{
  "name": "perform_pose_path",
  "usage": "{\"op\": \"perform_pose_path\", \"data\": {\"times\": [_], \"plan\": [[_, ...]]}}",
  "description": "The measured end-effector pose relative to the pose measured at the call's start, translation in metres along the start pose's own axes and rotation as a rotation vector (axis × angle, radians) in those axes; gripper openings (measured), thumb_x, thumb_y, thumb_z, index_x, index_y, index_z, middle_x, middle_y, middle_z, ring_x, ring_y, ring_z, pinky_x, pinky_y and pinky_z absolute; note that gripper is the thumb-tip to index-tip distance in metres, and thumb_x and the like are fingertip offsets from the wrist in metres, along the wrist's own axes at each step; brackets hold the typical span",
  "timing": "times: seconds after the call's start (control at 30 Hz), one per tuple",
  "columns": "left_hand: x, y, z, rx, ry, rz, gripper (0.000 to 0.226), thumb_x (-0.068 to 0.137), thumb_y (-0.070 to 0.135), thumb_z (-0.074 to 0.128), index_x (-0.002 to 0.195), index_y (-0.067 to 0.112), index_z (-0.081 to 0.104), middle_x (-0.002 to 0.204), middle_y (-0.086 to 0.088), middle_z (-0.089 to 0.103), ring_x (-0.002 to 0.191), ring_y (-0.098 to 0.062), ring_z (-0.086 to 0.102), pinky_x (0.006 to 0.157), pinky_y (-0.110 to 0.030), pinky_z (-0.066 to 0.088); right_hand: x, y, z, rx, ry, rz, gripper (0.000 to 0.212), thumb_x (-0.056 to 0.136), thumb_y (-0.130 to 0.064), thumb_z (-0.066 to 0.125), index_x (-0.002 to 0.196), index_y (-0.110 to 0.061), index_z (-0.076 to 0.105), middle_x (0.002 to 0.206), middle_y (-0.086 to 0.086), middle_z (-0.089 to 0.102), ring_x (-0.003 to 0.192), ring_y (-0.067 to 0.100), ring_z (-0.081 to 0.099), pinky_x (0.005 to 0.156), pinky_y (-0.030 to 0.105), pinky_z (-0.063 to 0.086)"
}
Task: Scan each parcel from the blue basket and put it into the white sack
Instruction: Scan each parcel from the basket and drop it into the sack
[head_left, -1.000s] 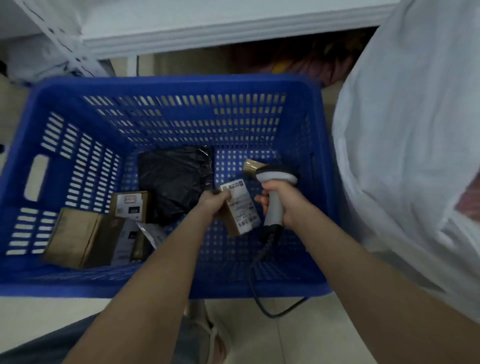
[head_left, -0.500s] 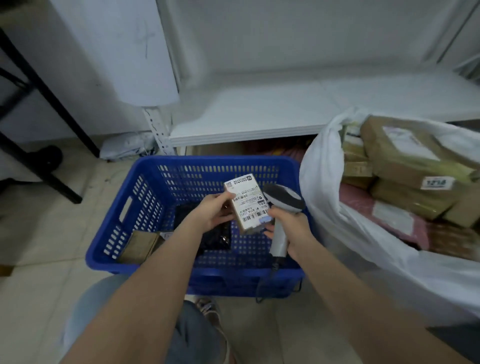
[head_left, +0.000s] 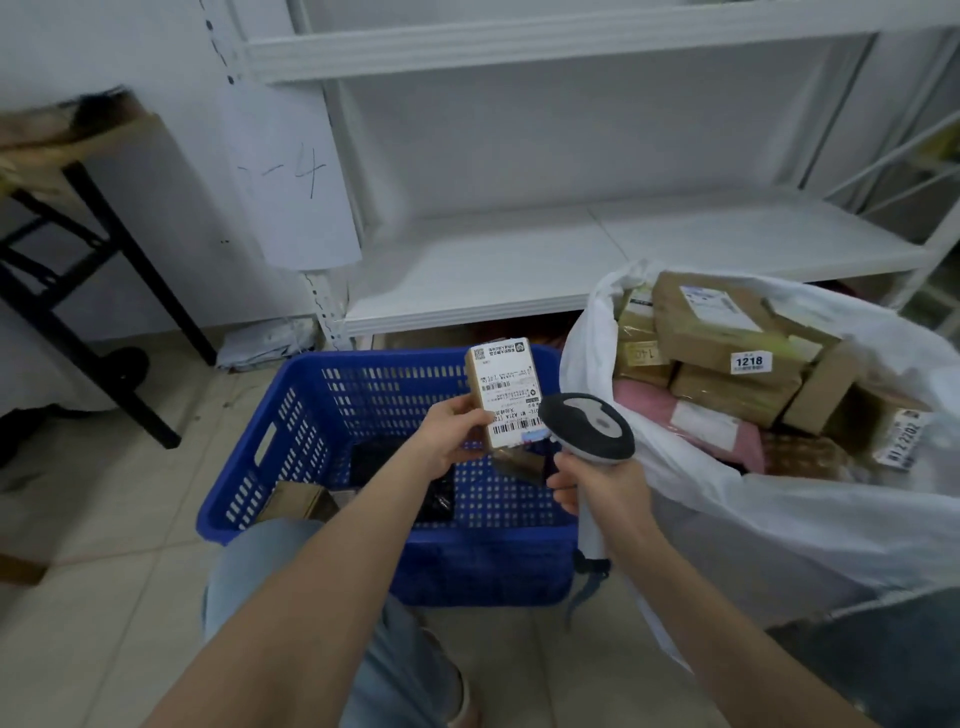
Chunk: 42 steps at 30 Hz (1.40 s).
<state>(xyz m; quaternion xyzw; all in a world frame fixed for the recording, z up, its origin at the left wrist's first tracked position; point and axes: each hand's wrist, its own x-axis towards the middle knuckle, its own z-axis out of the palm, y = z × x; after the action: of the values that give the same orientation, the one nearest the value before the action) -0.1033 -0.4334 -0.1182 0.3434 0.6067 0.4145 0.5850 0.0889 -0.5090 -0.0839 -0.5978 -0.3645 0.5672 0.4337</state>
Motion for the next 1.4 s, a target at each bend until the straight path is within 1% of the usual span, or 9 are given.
{"op": "perform_pose_path", "data": {"times": [0.17, 0.27, 0.4, 0.5, 0.6, 0.9, 1.2, 1.3, 1.4], "plan": [[-0.002, -0.007, 0.023, 0.049, 0.000, 0.055, 0.039, 0.088, 0.004, 0.062, 0.125, 0.017, 0.059, 0.112, -0.003, 0.069, 0.091, -0.019, 0.068, 0.073, -0.036, 0.056, -0.017, 0.004, -0.003, -0.078, 0.013, 0.008, 0.014, 0.083, -0.008, 0.070, 0.071, -0.003, 0.068, 0.058, 0.010, 0.068, 0.046, 0.015, 0.059, 0.049, 0.025, 0.050], [-0.001, -0.010, 0.032, 0.062, 0.016, 0.061, 0.043, 0.086, 0.004, 0.064, 0.127, 0.016, 0.057, 0.112, -0.003, 0.067, 0.101, -0.023, 0.066, 0.079, -0.038, 0.057, -0.022, 0.003, -0.005, -0.135, 0.012, 0.009, 0.015, 0.084, -0.010, 0.068, 0.069, -0.006, 0.067, 0.059, 0.009, 0.068, 0.050, 0.016, 0.061, 0.056, 0.028, 0.053], [0.000, -0.012, 0.037, 0.062, 0.025, 0.057, 0.045, 0.085, 0.003, 0.064, 0.128, 0.015, 0.056, 0.112, -0.004, 0.067, 0.102, -0.023, 0.065, 0.081, -0.039, 0.057, -0.026, 0.001, -0.009, -0.156, 0.024, 0.013, 0.015, 0.083, -0.010, 0.067, 0.069, -0.006, 0.067, 0.060, 0.008, 0.068, 0.050, 0.015, 0.061, 0.057, 0.026, 0.055], [0.000, -0.010, 0.039, 0.062, 0.029, 0.054, 0.046, 0.085, 0.003, 0.065, 0.128, 0.015, 0.056, 0.113, -0.005, 0.067, 0.102, -0.023, 0.065, 0.076, -0.037, 0.057, -0.027, -0.001, -0.011, -0.153, 0.030, 0.028, 0.014, 0.083, -0.008, 0.066, 0.069, -0.006, 0.066, 0.060, 0.008, 0.068, 0.050, 0.015, 0.060, 0.056, 0.026, 0.054], [0.000, -0.007, 0.040, 0.081, 0.025, 0.053, 0.048, 0.084, 0.004, 0.066, 0.130, 0.016, 0.055, 0.112, -0.004, 0.068, 0.101, -0.023, 0.066, 0.079, -0.040, 0.058, -0.027, -0.002, -0.012, -0.155, 0.032, 0.027, 0.012, 0.082, -0.009, 0.066, 0.071, -0.005, 0.068, 0.060, 0.008, 0.068, 0.049, 0.014, 0.060, 0.056, 0.026, 0.054], [-0.005, 0.005, 0.050, 0.062, -0.013, 0.099, 0.051, 0.085, 0.003, 0.066, 0.132, 0.014, 0.052, 0.114, -0.007, 0.066, 0.096, -0.022, 0.066, 0.066, -0.030, 0.056, -0.027, -0.009, -0.015, -0.141, 0.039, 0.026, 0.015, 0.082, -0.009, 0.068, 0.068, -0.007, 0.067, 0.056, 0.006, 0.066, 0.047, 0.012, 0.059, 0.054, 0.026, 0.052], [0.000, 0.015, 0.059, 0.051, -0.027, 0.116, 0.056, 0.084, 0.002, 0.066, 0.136, 0.016, 0.049, 0.118, -0.006, 0.064, 0.099, -0.022, 0.064, 0.073, -0.036, 0.058, -0.028, -0.020, -0.019, -0.128, 0.031, 0.012, 0.018, 0.082, -0.007, 0.066, 0.064, -0.005, 0.066, 0.056, 0.007, 0.065, 0.046, 0.013, 0.056, 0.056, 0.027, 0.052], [0.001, 0.019, 0.061, 0.052, -0.035, 0.122, 0.057, 0.084, 0.002, 0.066, 0.136, 0.016, 0.049, 0.120, -0.006, 0.063, 0.105, -0.025, 0.063, 0.083, -0.041, 0.057, -0.026, -0.023, -0.020, -0.118, 0.047, -0.017, 0.018, 0.080, -0.007, 0.068, 0.063, -0.007, 0.066, 0.055, 0.007, 0.066, 0.048, 0.015, 0.058, 0.064, 0.033, 0.055], [0.001, 0.021, 0.062, 0.068, -0.041, 0.121, 0.056, 0.084, 0.005, 0.066, 0.135, 0.017, 0.049, 0.119, -0.004, 0.064, 0.105, -0.024, 0.063, 0.085, -0.041, 0.056, -0.026, -0.025, -0.022, -0.120, 0.064, -0.058, 0.013, 0.079, -0.009, 0.070, 0.067, -0.011, 0.067, 0.062, 0.008, 0.071, 0.049, 0.014, 0.059, 0.067, 0.036, 0.057]]}}
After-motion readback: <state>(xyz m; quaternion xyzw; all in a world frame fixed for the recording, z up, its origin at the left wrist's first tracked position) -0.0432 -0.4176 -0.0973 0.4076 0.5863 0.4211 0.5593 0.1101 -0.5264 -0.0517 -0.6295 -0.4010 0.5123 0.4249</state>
